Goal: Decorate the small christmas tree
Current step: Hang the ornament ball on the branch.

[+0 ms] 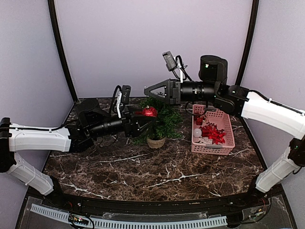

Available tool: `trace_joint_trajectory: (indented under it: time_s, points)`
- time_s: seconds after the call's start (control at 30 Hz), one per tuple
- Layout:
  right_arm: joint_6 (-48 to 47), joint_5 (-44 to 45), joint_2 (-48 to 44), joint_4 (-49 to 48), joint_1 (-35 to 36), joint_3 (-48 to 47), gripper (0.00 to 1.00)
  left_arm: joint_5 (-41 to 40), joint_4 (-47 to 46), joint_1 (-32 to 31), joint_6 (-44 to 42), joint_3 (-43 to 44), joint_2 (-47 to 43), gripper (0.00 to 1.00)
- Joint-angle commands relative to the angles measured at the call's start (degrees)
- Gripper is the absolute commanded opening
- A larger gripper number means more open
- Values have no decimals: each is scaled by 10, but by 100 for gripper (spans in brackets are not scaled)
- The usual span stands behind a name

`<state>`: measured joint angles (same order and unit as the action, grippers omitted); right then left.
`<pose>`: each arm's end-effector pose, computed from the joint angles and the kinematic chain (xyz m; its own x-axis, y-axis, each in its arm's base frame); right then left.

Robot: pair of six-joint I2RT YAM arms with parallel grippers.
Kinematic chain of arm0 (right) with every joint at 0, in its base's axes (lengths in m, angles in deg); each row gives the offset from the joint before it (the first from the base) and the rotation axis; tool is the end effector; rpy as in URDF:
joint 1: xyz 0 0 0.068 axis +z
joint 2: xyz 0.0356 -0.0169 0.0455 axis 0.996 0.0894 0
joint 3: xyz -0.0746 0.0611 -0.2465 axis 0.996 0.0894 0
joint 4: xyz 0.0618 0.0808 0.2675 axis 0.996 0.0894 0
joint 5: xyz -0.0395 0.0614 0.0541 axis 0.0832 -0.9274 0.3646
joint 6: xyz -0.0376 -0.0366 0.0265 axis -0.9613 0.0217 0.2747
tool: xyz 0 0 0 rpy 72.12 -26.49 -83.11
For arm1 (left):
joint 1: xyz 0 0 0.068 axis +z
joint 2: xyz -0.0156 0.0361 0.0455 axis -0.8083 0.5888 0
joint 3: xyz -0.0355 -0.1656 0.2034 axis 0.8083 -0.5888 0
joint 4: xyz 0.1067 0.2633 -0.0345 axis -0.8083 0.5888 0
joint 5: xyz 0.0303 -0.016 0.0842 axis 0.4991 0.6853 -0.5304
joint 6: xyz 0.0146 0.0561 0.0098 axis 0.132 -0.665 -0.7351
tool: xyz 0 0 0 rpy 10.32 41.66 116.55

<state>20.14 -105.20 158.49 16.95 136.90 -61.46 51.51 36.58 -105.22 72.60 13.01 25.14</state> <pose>0.2139 0.3112 0.4043 -0.4533 0.0100 -0.8913 -0.8860 0.1040 0.4518 0.2007 -0.2757 0.2900 -0.2746 -0.2304 -0.9335 0.9180 0.2261 -0.3258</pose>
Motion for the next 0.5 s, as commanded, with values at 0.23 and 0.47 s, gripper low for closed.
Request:
trace_joint_trajectory:
  time_s: [0.23, 0.47]
  points:
    - [-2, -5, -1, -22, 9, 2, 0, -2, -29, -2, -3, 6, -13, 72]
    - [-2, -2, -3, -23, 9, 7, 0, -3, -33, -2, -3, 5, -12, 57]
